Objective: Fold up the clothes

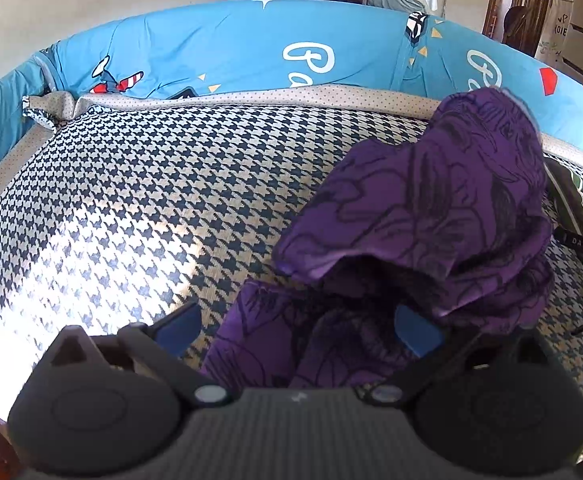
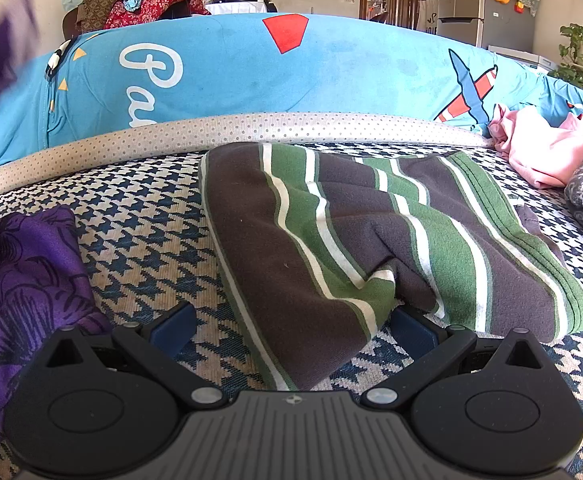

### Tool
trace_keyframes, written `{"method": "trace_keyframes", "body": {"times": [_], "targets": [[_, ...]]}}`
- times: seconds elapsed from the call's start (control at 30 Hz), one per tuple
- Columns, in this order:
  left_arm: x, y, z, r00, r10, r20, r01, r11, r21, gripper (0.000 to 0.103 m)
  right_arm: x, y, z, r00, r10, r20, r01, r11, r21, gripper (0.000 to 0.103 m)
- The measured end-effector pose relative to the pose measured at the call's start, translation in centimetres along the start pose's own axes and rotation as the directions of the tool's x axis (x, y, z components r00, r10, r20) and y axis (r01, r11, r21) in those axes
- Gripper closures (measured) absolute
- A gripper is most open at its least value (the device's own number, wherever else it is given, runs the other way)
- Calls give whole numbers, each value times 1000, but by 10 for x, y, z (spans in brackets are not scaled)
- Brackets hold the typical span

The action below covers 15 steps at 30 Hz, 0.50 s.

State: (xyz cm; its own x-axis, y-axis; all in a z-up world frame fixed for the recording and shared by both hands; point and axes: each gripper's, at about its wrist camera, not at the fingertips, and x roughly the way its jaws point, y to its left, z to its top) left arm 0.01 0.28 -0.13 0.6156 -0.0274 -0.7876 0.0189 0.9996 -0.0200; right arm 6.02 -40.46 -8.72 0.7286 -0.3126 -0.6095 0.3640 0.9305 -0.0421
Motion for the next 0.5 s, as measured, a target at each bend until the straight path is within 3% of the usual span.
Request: {"method": "trace_keyframes", "body": {"times": [0.3,0.5], "targets": [[4,18,-6,999,14,-31,-15,999,-28,0,0,0,-1,1000,0,0,0,1000,0,0],[17,5,3,997,36,-64,-38,999,-37,0,0,0,-2,1000,0,0,0,1000,0,0]]}}
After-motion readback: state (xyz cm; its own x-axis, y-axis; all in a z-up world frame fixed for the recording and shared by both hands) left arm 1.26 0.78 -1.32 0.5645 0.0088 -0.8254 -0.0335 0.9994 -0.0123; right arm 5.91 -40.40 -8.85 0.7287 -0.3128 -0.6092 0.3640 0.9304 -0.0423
